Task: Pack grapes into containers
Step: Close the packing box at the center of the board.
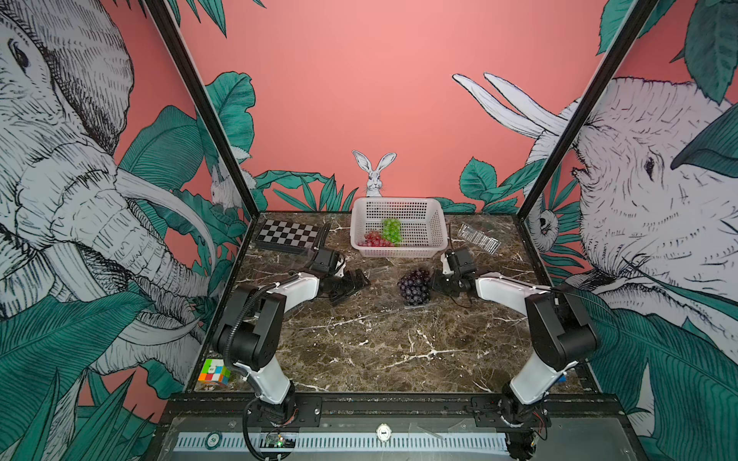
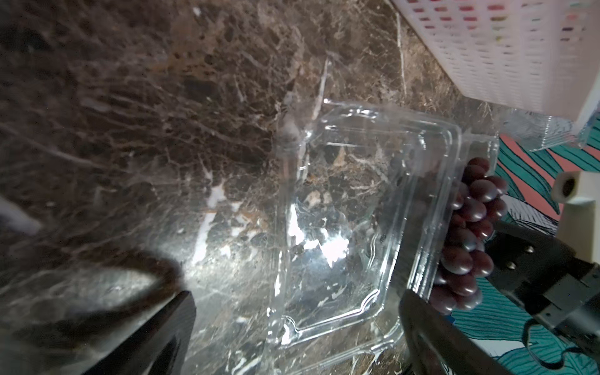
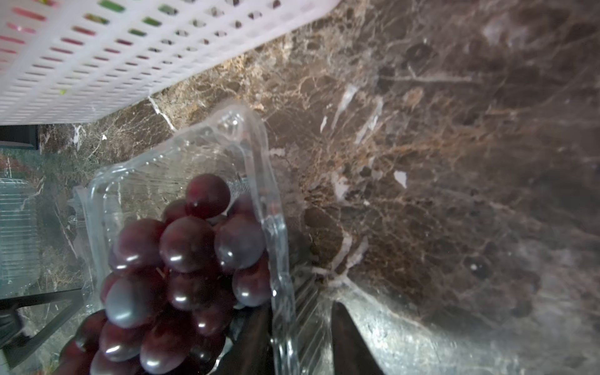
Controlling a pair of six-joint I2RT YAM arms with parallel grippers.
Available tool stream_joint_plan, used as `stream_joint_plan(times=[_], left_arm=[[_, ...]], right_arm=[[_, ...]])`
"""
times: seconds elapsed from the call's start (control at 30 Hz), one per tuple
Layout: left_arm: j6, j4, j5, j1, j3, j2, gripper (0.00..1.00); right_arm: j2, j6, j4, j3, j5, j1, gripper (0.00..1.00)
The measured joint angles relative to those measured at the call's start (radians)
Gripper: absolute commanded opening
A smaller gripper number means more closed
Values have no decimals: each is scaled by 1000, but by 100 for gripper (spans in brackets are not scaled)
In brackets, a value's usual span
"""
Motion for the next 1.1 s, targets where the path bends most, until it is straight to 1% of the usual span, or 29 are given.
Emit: stream_joint_plan(times=[0.1, 0.17, 0.5, 0.7, 0.87, 1.0, 1.1], left_arm=[[-7, 15, 8, 0, 12, 24, 99], [-9, 24, 11, 0, 26, 39, 100], [-20, 78, 27, 0, 65, 91, 99], [-26, 106, 33, 0, 66, 99, 99], [-30, 117, 36, 0, 66, 101, 99], [-30, 119, 36, 0, 66, 100, 99], [-30, 121, 35, 0, 66, 98, 100]], right_arm=[[-16, -5, -16, 0, -2, 0, 44], [-17, -4, -16, 0, -9, 0, 45], [-17, 38, 26, -5, -58, 27, 42], [-17, 69, 64, -16, -69, 58, 42], [-17, 84, 76, -32, -76, 63, 42], [-17, 86, 82, -39, -84, 63, 44], [-17, 80, 80, -39, -90, 63, 48]])
